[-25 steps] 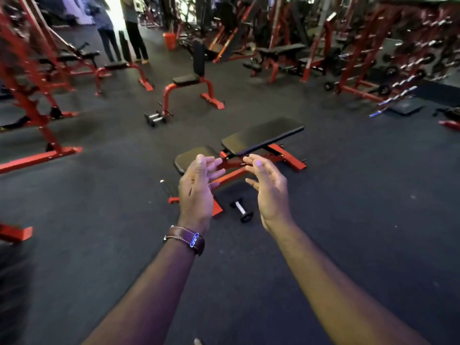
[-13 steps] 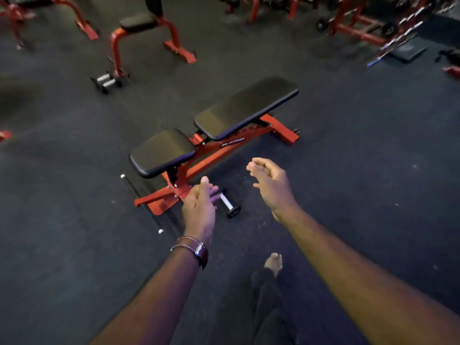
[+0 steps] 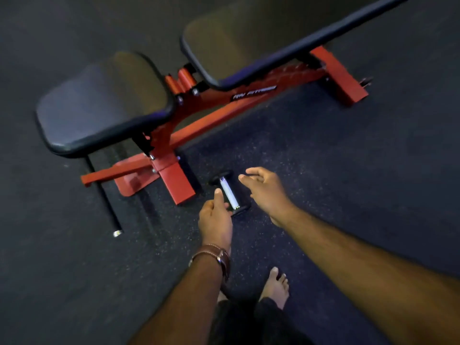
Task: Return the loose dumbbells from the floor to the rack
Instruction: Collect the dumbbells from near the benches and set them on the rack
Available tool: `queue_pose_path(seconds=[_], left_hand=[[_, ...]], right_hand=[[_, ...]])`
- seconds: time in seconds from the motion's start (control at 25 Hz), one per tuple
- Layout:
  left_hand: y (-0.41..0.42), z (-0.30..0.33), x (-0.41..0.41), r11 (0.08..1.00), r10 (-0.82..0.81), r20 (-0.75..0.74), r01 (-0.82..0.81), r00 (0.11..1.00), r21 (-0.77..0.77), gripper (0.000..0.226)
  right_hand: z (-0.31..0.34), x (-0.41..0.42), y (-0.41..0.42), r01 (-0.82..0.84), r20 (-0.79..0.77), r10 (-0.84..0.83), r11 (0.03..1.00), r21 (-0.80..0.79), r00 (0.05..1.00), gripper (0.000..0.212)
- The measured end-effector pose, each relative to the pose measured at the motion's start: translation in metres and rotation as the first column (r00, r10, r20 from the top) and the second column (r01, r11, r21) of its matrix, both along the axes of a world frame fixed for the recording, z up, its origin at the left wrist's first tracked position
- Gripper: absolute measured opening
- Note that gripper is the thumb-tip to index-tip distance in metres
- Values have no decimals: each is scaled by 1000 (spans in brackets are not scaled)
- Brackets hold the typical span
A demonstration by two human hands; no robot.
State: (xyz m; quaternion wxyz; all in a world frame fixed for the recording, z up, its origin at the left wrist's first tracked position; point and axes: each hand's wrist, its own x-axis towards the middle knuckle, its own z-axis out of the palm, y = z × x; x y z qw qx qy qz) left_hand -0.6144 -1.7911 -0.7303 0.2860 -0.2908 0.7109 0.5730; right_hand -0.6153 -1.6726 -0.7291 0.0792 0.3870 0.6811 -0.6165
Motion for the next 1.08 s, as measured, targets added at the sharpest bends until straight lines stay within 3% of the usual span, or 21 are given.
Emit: queue_pose_path(seconds=[0.2, 0.36, 0.48, 0.56, 0.68, 0.8, 0.96, 1.08], left_hand=[[20, -169, -36, 995, 90, 229, -77, 969, -69, 45], [20, -274, -42, 986, 163, 499, -161, 851, -48, 55], [23, -327, -43, 975, 180, 580, -221, 795, 0, 48], [24, -354, -44, 954, 214, 599, -295, 772, 41, 40], [27, -391, -50, 950, 219, 549, -305, 806, 69, 38], [27, -397, -52, 926, 297, 561, -376, 773, 28, 32], [22, -336, -38, 893, 375, 572, -450, 729, -11, 12], [13, -272, -25, 873, 391, 573, -487, 720, 16, 28]], right_hand=[[-179, -43, 23, -25, 114, 24, 1000, 3, 993, 42], [-296, -62, 22, -27, 191, 22, 999, 25, 981, 39], [-364, -74, 14, -30, 248, 31, 1000, -6, 968, 16], [-391, -86, 9, -75, 277, 81, 997, -34, 957, 21], [-413, -101, 0, -108, 361, 168, 978, -180, 917, 32], [-416, -99, -8, -71, 408, 159, 973, -222, 899, 19], [-366, -85, -11, 78, 406, -7, 985, -157, 914, 17], [-285, -73, -14, 131, 338, -59, 972, -193, 939, 26]])
